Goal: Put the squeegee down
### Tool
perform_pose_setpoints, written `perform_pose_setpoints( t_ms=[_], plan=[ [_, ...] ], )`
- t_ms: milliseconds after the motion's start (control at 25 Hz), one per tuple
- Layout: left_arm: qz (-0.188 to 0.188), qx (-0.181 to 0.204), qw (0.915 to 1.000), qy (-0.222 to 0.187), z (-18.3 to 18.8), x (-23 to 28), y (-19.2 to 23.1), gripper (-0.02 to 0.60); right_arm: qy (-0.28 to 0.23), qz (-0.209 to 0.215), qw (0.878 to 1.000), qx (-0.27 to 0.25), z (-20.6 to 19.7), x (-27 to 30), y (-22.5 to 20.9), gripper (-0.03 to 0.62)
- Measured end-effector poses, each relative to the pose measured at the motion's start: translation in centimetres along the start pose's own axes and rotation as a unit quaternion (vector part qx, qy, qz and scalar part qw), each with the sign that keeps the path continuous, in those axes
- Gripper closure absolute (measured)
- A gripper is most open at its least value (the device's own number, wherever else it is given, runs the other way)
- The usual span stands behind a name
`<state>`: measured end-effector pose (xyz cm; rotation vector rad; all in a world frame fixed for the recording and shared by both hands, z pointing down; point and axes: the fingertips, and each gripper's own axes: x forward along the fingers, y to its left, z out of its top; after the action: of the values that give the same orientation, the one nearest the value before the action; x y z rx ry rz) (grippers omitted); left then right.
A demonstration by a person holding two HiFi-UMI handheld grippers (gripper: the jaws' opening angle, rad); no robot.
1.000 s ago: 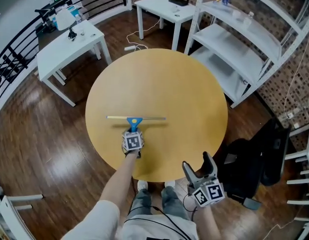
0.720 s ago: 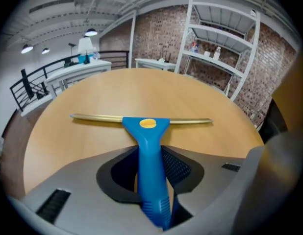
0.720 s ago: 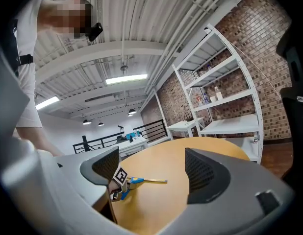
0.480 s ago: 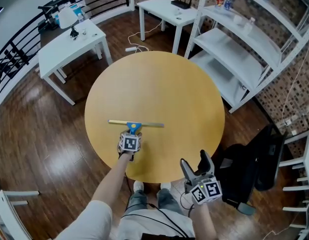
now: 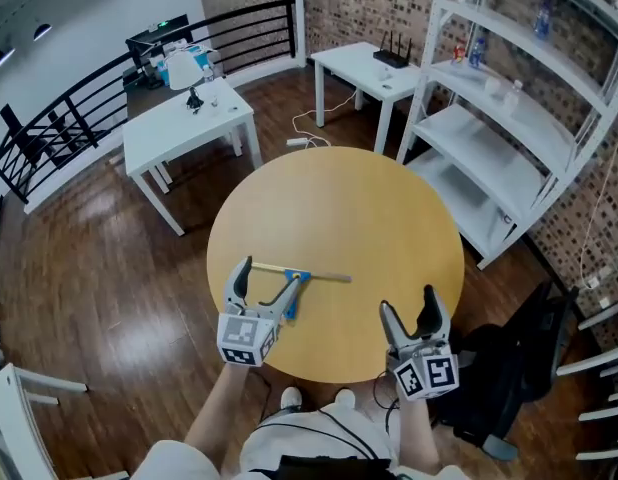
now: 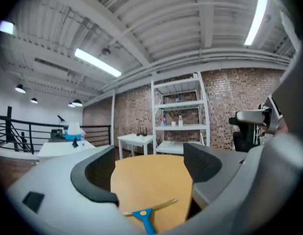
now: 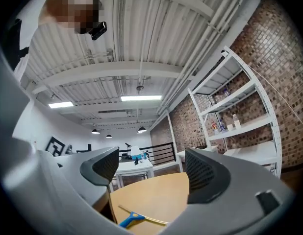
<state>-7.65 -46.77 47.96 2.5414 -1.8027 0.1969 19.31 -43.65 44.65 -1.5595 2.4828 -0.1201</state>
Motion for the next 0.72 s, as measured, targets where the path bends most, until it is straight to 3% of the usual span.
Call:
perform_pose_setpoints(
  t_ms=[120, 200, 480, 720],
  plan=[
    [0.028, 0.006, 0.9969, -0.074, 4.6, -4.1, -0.9, 0.154, 0.008, 0.03, 0.997, -0.065, 0.4, 0.8, 1.7, 0.162],
    [0.039, 0.005, 0.9947, -0.095, 5.9, -5.9, -1.6, 0.155, 0.018, 0.048, 0.994, -0.101, 0.2, 1.2, 3.1, 0.164],
    [0.057, -0.015, 0.9953, -0.077, 4.1, -8.0, -1.6, 0.17, 0.024, 0.054, 0.995, -0.085, 0.0, 1.9, 5.2, 0.178],
    [0.062, -0.008, 0.9939, -0.091, 4.2, -8.3, -0.6, 0.173, 0.042, 0.062, 0.996, -0.04, -0.7, 2.3, 5.6, 0.178]
  ],
)
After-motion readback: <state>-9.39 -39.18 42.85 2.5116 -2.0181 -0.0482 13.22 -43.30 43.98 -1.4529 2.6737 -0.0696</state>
